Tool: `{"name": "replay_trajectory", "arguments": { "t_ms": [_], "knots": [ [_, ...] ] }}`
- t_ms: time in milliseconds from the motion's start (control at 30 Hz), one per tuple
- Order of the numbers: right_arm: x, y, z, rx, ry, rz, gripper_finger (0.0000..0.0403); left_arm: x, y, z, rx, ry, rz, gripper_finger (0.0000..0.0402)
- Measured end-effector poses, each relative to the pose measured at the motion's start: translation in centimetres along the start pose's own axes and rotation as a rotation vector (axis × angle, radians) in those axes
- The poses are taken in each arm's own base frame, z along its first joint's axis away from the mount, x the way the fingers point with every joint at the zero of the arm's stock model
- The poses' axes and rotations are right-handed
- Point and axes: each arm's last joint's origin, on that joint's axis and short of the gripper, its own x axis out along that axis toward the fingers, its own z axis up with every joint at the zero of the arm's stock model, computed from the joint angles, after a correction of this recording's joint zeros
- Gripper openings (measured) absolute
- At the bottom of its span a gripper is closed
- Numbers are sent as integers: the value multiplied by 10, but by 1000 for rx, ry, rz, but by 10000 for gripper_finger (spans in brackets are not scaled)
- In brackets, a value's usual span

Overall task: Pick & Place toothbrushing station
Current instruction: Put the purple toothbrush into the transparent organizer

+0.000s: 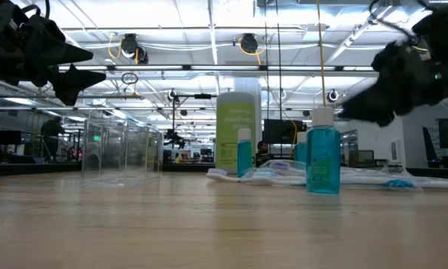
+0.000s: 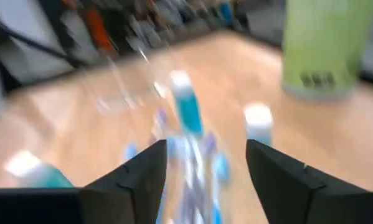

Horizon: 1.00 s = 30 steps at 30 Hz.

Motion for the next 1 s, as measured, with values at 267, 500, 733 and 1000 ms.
{"name": "replay_trajectory", "arguments": {
  "t_ms": [267, 500, 733, 1000],
  "knots": [
    [13, 4, -37, -98, 387, -140, 222, 0, 0, 0, 0, 0, 0, 255],
    [20, 4, -42, -138, 388, -208, 215, 0, 0, 0, 0, 0, 0, 255],
    [21, 2, -41, -220, 361, -289, 215, 0, 0, 0, 0, 0, 0, 255],
    [23, 4, -38, -231, 340, -247, 215, 0, 0, 0, 0, 0, 0, 255]
  ]
}}
